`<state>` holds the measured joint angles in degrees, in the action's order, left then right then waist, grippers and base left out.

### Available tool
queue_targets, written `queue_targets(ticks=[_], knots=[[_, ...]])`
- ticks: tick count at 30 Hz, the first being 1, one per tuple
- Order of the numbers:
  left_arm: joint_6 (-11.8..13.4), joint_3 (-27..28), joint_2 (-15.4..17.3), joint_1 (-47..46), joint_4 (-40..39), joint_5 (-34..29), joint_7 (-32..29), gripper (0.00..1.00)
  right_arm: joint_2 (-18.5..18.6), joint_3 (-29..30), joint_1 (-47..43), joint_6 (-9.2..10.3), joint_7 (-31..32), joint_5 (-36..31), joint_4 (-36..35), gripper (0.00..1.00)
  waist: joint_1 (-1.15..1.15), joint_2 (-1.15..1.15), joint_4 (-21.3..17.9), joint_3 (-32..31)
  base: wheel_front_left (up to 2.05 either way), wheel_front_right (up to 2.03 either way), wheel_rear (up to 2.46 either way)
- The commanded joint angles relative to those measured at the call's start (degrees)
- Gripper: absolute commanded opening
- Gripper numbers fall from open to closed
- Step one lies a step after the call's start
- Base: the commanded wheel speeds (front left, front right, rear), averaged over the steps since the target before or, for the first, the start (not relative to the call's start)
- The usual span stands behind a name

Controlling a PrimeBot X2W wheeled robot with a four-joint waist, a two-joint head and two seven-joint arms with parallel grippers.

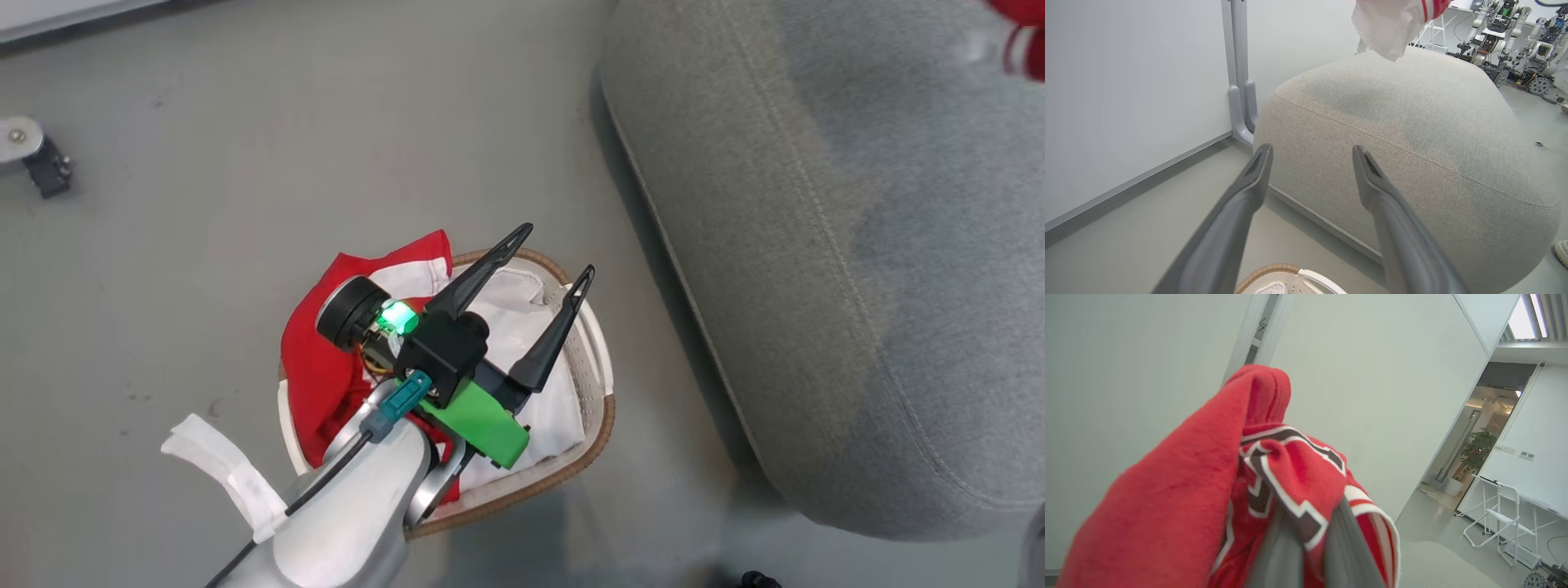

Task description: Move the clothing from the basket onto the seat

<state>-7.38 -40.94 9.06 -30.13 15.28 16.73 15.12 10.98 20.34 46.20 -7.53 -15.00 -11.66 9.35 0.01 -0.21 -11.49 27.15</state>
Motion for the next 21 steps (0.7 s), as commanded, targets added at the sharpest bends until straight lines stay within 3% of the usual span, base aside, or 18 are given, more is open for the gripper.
queue_targets(ticks=[1, 6, 12, 21], knots=[[-0.2, 0.1, -0.4, -1.6, -0.4, -0.6, 0.1, 1.00, 2.4, 1.0, 1.9, 0.08, -0.3, -0.8, 0.2, 0.00, -0.01, 0.21, 6.0, 5.7, 0.00, 0.00, 0.00], [-0.2, 0.8, -0.8, -3.0, -1.5, -1.7, 0.1, 1.00, 9.7, 6.5, 7.4, 0.08, -0.3, -0.7, 3.9, 0.00, -0.01, 0.21, 9.5, 9.8, 0.00, 0.00, 0.00], [-0.2, 1.3, -1.3, -3.5, -3.0, -2.2, 0.1, 1.00, 14.8, 12.0, 10.2, 0.08, 1.1, -2.2, 13.1, 0.00, -0.01, 0.21, 11.4, 13.7, 0.00, 0.00, 0.00], [-0.2, 0.8, -1.7, -3.9, -3.1, -2.7, 0.1, 1.00, 13.5, 15.3, 7.1, 0.08, 0.8, -3.4, 24.3, 0.00, -0.01, 0.21, 11.3, 16.1, 0.00, 0.00, 0.00]])
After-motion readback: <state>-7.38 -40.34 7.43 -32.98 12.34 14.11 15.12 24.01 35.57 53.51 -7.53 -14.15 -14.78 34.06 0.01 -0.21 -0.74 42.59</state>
